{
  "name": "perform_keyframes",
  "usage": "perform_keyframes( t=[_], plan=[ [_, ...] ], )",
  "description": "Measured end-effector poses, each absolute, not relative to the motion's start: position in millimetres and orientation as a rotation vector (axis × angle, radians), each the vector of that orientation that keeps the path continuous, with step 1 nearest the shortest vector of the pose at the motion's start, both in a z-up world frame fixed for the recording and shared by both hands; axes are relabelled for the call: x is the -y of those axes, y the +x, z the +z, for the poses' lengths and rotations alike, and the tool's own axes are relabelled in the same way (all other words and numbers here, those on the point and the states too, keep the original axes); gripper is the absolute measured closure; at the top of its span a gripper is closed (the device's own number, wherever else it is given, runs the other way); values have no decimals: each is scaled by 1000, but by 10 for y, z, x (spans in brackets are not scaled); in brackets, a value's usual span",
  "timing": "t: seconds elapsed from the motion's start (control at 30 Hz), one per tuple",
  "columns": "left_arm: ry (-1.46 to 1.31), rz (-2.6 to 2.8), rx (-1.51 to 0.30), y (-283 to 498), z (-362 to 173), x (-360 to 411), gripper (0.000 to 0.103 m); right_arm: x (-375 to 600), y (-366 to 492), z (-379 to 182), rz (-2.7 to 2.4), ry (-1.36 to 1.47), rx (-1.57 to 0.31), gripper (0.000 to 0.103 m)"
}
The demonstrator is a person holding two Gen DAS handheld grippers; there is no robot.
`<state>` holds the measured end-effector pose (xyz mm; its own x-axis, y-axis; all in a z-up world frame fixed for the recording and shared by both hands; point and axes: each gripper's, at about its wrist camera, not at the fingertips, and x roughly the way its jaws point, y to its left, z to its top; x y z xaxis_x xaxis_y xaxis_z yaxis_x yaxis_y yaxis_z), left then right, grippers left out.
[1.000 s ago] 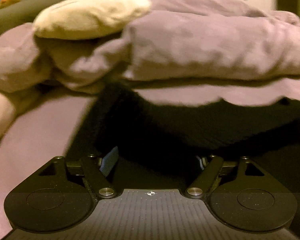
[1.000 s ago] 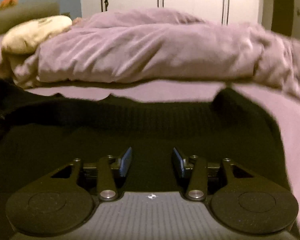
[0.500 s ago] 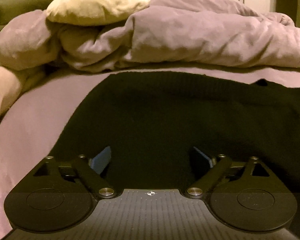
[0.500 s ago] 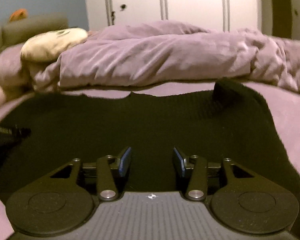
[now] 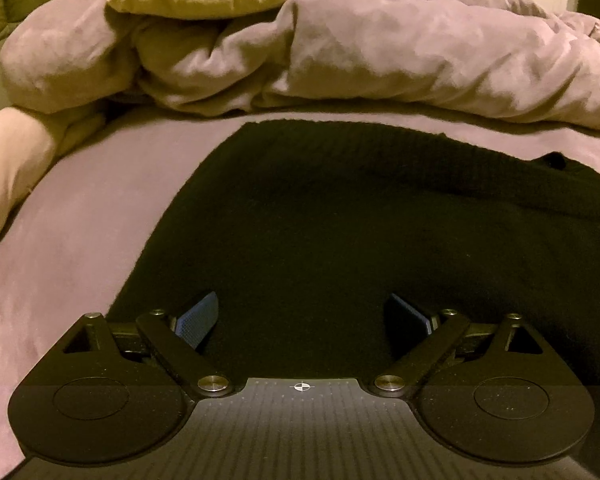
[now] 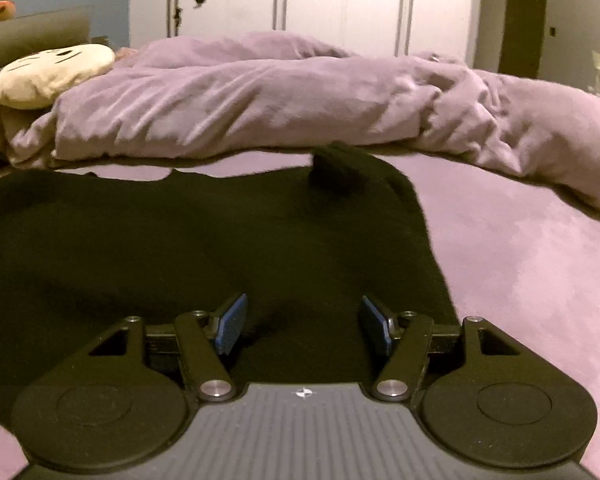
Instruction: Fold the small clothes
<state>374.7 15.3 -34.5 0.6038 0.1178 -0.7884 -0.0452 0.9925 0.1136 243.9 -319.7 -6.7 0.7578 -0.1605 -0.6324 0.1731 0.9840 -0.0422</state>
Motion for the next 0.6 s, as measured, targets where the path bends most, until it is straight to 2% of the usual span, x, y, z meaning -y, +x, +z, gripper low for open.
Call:
perform_keyframes(
  t=[0.23,0.27,0.3,0.5,0.6],
  plan=[
    [34,152,-978,3745,-304,-356,6,3476,2269,0,-314,144,-733,44],
    [5,159,-988,3717,-293,-414,6,3490,2265,31,-359,137,-751,35],
    [-23,167,-994,3668,-285,-478,6,3526,2242,62,-393,143,-758,33],
    [-88,183,-1015,3275,-245,-722,6,3712,2002,121,-408,237,-809,33],
    [-182,225,-1038,3107,-196,-925,5,3852,1919,104,-386,372,-835,32]
  ],
)
